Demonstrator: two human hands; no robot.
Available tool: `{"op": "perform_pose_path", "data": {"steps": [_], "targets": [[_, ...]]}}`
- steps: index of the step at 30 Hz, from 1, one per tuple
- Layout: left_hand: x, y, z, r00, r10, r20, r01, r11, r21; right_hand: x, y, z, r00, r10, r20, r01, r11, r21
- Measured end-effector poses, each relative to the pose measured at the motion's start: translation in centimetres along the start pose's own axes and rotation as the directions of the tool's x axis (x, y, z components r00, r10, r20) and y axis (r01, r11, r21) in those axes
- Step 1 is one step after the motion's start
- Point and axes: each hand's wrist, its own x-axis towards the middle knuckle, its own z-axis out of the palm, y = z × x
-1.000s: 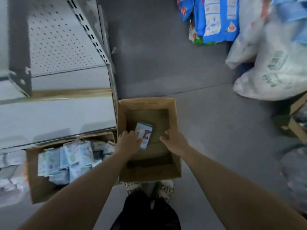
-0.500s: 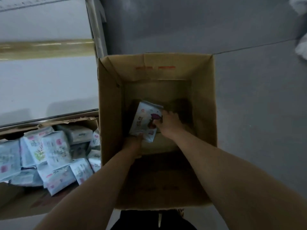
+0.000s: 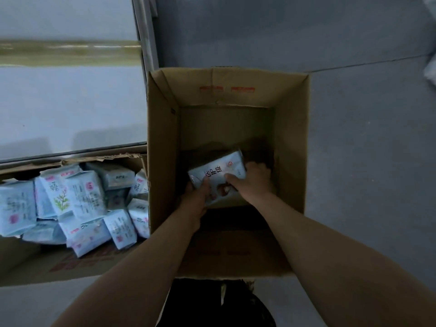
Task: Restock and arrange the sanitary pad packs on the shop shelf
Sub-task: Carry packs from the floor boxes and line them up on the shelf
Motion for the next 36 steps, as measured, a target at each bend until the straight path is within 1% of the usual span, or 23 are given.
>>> {"op": "perform_pose_path", "data": {"steps": [2,4,5,9,11,13,16,18,21,24,27,30,32,34,36], "targets": [[-2.6,1.0,-0.2,1.0,-0.006,0.011,0.006,0.999,0.048,-2.4,0.5,-0.9,0.999,0.053,-0.004,-0.051,0.967,0.25],[-5.4,2.2,-1.0,1.0,-0.002,0.029,-0.001,0.995,0.098,-5.1,0.2,-2.2,0.994,0.109,0.021,-0.107,0.9,0.422],[-6.6,2.8,-1.6,0.999,-0.003,0.042,-0.002,0.992,0.129,-6.5,0.0,-2.9,0.991,0.127,0.033,-0.128,0.879,0.46],[-13.0,6.2,-3.9,0.993,0.016,0.121,-0.043,0.974,0.223,-12.8,-2.0,-5.7,0.99,0.139,0.028,-0.125,0.763,0.634],[-16.4,8.2,-4.4,0.982,0.043,0.182,-0.086,0.968,0.235,-16.4,-3.2,-7.2,0.995,0.086,0.056,-0.1,0.684,0.722],[-20.4,10.3,-4.7,0.967,0.083,0.239,-0.141,0.962,0.234,-19.9,-4.2,-8.5,0.996,0.014,0.086,-0.075,0.638,0.767],[-26.1,13.2,-5.1,0.935,0.123,0.334,-0.224,0.932,0.285,-25.2,-4.9,-10.2,0.993,0.03,0.115,-0.114,0.515,0.85],[-30.2,14.9,-5.3,0.919,0.152,0.363,-0.289,0.887,0.36,-29.0,-5.4,-11.5,0.99,0.0,0.142,-0.125,0.473,0.872],[-35.7,17.1,-5.8,0.898,0.204,0.389,-0.369,0.83,0.417,-34.0,-6.1,-13.1,0.982,-0.029,0.186,-0.153,0.457,0.876],[-41.0,18.4,-7.0,0.864,0.245,0.44,-0.449,0.771,0.452,-38.3,-7.4,-14.9,0.98,-0.077,0.182,-0.131,0.435,0.891],[-46.0,18.7,-9.0,0.82,0.296,0.49,-0.528,0.724,0.445,-42.8,-9.0,-16.2,0.972,-0.17,0.163,-0.065,0.472,0.879],[-51.2,18.6,-11.5,0.776,0.352,0.523,-0.605,0.65,0.46,-47.6,-10.6,-16.7,0.968,-0.217,0.122,0.017,0.546,0.838],[-54.6,18.3,-13.4,0.74,0.39,0.548,-0.654,0.605,0.454,-51.4,-11.8,-16.5,0.96,-0.269,0.082,0.096,0.586,0.805],[-58.8,17.8,-15.2,0.689,0.436,0.58,-0.713,0.552,0.432,-55.1,-13.0,-15.9,0.952,-0.306,0.023,0.167,0.578,0.799],[-63.1,17.1,-17.2,0.649,0.472,0.597,-0.751,0.526,0.4,-59.0,-14.3,-15.5,0.937,-0.347,-0.034,0.225,0.528,0.819]]}}
